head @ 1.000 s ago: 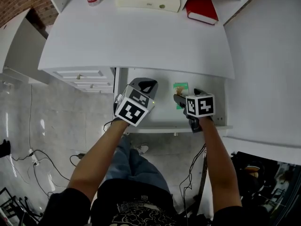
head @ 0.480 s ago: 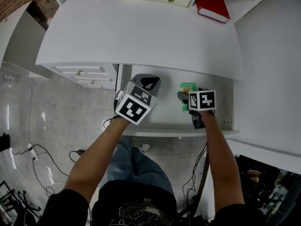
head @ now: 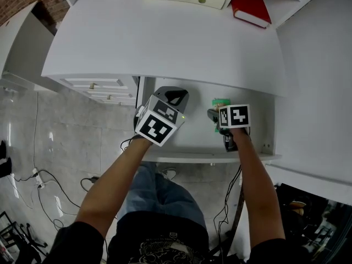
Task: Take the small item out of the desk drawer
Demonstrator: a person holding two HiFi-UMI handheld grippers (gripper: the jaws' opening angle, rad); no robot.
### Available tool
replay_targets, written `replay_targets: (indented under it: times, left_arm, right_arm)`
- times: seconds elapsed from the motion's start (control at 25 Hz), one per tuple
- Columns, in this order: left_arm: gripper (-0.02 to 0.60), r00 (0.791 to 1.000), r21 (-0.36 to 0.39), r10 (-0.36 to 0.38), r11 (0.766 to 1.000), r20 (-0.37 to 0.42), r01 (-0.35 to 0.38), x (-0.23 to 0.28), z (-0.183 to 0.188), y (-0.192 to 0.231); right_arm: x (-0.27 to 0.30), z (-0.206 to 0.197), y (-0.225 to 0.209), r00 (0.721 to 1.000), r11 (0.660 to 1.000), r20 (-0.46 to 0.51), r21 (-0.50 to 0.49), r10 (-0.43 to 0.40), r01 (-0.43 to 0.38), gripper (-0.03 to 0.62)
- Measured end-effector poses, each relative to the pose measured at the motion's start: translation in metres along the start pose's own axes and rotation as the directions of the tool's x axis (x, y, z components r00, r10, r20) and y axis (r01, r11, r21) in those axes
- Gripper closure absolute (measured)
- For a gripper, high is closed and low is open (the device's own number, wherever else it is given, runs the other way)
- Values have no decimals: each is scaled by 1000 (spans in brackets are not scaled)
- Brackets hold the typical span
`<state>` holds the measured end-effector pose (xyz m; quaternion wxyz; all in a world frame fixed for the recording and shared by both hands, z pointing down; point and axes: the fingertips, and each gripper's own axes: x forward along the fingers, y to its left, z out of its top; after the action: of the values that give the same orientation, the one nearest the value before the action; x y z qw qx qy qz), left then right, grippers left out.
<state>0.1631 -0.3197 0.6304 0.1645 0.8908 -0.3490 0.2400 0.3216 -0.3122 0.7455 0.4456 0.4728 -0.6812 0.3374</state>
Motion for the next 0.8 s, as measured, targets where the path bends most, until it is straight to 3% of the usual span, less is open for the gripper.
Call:
replay_targets:
  times: [0.24,0.4,0.64,0.8]
  left_arm:
    - [574,1000,-1,4,1000,5,-4,-2,0,0]
    - [574,1000,-1,6,1000,5,-6,-8,2,1]
    - [574,1000,15,24,1000,11,-25,-23,15,3]
    - [574,999,31,31,999,20,-32,-36,29,2]
  right_arm:
    - [-1,-1,2,1000,1000,-1,3,6,-5,175]
    - [-3,-3,1,1000,1000,-15,-5,6,-7,232]
    - [-15,-7,2,1000,998,-15,-69,-15,14,238]
    - [-35,-1,3,999,1000,36,-23,-6,7,238]
